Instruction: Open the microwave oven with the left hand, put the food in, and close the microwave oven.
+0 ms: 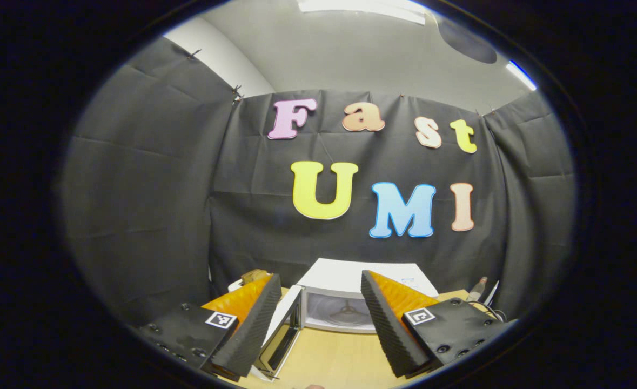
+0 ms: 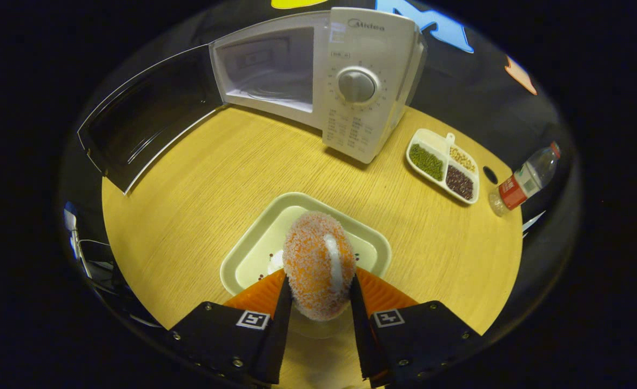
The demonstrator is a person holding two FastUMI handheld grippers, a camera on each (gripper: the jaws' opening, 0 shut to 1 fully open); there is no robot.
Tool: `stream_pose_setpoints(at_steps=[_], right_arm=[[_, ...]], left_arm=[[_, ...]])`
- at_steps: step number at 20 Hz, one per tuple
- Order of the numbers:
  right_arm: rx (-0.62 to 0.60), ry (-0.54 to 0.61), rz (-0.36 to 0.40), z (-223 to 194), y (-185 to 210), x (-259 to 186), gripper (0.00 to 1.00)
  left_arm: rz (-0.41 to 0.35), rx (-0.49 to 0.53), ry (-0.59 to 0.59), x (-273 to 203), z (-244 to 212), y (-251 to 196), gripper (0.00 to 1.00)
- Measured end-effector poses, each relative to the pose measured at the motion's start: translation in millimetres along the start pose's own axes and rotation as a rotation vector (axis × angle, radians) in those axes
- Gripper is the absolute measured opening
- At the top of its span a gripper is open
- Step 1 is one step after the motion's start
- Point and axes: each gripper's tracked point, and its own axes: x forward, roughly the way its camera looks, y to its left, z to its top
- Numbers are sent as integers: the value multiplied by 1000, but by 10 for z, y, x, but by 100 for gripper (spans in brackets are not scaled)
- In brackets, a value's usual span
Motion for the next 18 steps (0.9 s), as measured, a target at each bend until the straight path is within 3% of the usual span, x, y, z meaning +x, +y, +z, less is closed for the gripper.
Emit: stream_pose_setpoints(at_steps=[3,4,11,14,18], right_arm=[[-97,-74,-78,270,8,-221,58],[-128,-99,-105,366,18,-296,55],[-419,-272,-313,1061,107,-724,55],[-540,-338,-377,1338,182,-803,58],[-659,-414,-416,1693,348,-841,55]], left_arm=[[-30,-24,-12,61,-4,13,93],[-39,-33,-13,71,-24,27,94],[-60,-60,-8,122,-84,234,93],[-57,-62,-17,82,-40,296,93],[-43,-40,-23,-3,-19,394,93]])
